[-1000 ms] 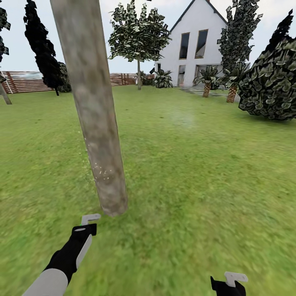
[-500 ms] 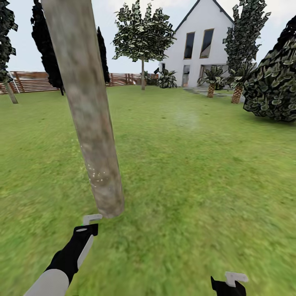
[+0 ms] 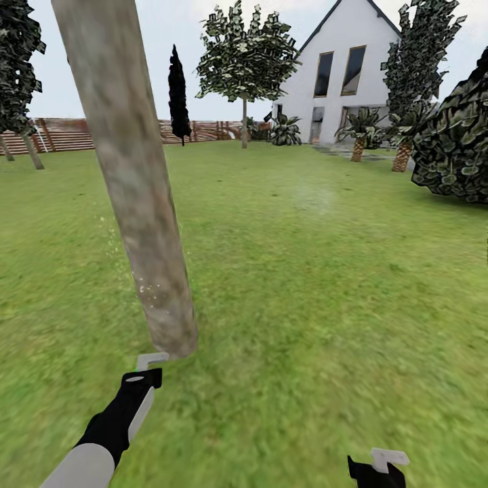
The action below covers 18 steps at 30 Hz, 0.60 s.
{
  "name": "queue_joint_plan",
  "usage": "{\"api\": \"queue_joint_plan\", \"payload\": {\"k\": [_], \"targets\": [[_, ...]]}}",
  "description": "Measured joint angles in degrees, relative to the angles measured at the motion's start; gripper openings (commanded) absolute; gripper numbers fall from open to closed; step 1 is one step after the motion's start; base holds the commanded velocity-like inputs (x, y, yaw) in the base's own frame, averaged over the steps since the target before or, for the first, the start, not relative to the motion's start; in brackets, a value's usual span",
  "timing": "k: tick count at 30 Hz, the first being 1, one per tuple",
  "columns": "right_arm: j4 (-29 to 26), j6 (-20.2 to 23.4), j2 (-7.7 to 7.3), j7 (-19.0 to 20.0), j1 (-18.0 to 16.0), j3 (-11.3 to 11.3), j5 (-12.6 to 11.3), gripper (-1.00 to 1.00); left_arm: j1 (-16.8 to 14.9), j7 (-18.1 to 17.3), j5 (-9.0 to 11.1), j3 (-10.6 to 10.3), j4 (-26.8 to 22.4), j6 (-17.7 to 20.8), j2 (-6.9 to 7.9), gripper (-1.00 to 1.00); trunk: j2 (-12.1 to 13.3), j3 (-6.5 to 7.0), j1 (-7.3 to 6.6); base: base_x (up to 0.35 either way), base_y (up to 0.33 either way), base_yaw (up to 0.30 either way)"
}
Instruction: In the garden, pick up the pesticide atomizer on the floor and spray pesticide onto both trees until each tree trunk is fully covered.
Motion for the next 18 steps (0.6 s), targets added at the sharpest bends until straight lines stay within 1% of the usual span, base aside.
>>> {"api": "queue_joint_plan", "payload": {"k": [2, 5, 7, 10, 11, 12, 14, 15, 17, 18], "targets": [[0.00, 0.00, 0.00, -0.02, 0.00, 0.00, 0.00, 1.00, -0.08, 0.00, 0.00, 0.06, -0.01, -0.39, 0.00, -1.00, 0.00, 0.00, 0.00, 0.000, -0.241, 0.045], [0.00, 0.00, 0.00, -0.02, 0.00, -0.01, 0.00, 1.00, -0.67, 0.00, 0.00, 0.07, -0.55, -0.50, 0.00, -1.00, 0.00, 0.00, 0.00, 0.000, -0.057, 0.206], [0.01, 0.00, 0.00, -0.02, 0.00, -0.01, 0.00, 1.00, -0.63, -0.02, -0.18, -0.06, -5.76, -0.42, -0.21, -1.00, 0.00, 0.01, 0.00, 0.000, -0.006, 0.062], [0.06, 0.00, 0.00, -0.02, 0.00, 0.00, 0.00, 1.00, -0.77, -0.23, -0.02, -0.03, -11.25, 0.31, -0.32, -1.00, 0.00, 0.01, 0.00, 0.000, -0.001, 0.011], [0.08, 0.00, 0.00, -0.02, 0.00, 0.00, 0.00, 1.00, -0.85, -0.65, 0.23, -0.07, -14.70, 0.93, -0.33, -1.00, 0.00, 0.01, 0.00, 0.000, 0.000, 0.000], [0.08, 0.00, 0.00, -0.02, 0.00, 0.00, 0.00, 1.00, -0.85, -0.76, 0.34, -0.07, -16.56, 2.13, -0.29, -1.00, 0.00, 0.00, 0.00, 0.000, 0.000, 0.000], [0.09, 0.00, 0.00, -0.02, 0.00, 0.00, 0.00, 1.00, -0.86, -0.91, 0.25, 0.15, -19.42, 5.42, 0.31, -1.00, 0.00, 0.00, 0.00, 0.000, 0.000, 0.000], [0.09, 0.00, 0.00, -0.02, 0.00, 0.00, 0.00, 1.00, -0.82, -0.94, 0.28, 0.31, -20.26, 6.09, 0.55, -1.00, 0.00, 0.00, 0.00, 0.000, 0.000, 0.000], [0.09, 0.04, 0.00, -0.02, 0.00, 0.00, 0.00, 1.00, -0.78, -1.01, 0.11, 0.49, -22.01, 6.86, 2.48, -1.00, 0.00, 0.00, 0.00, 0.000, 0.000, 0.000], [0.09, 0.02, 0.00, -0.01, 0.00, 0.00, 0.00, 1.00, -0.79, -1.03, 0.30, 0.46, -22.79, 7.20, 2.91, -1.00, 0.00, 0.00, 0.00, 0.000, 0.000, 0.000]]}}
